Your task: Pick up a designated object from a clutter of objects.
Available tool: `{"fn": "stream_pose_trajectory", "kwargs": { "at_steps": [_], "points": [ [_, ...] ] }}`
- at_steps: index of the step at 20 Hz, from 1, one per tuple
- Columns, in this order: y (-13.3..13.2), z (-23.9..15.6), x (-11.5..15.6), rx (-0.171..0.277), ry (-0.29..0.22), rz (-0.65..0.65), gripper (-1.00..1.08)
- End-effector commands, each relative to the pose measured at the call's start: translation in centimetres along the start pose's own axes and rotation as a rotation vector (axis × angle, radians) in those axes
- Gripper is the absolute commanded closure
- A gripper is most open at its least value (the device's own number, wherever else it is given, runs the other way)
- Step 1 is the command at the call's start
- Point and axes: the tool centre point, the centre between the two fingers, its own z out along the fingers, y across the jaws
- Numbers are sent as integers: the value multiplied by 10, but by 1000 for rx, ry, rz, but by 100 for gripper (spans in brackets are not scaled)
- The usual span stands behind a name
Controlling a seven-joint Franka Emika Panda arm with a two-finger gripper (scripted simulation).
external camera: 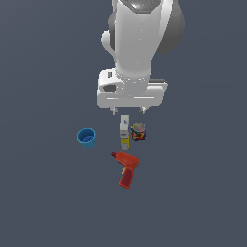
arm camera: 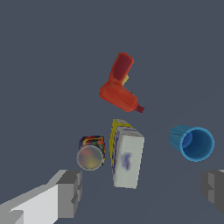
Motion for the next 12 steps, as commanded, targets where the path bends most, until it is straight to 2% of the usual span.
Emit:
{"fn": "stream_pose_trajectory", "kwargs": {
  "at_steps": [1, 9, 12],
  "points": [
    [0, 0, 0, 0, 0, 0, -92],
    [12, -22, 7, -15, 55, -6, -92],
    [13, -24, 7, -17, 58, -8, -92]
  ]
}}
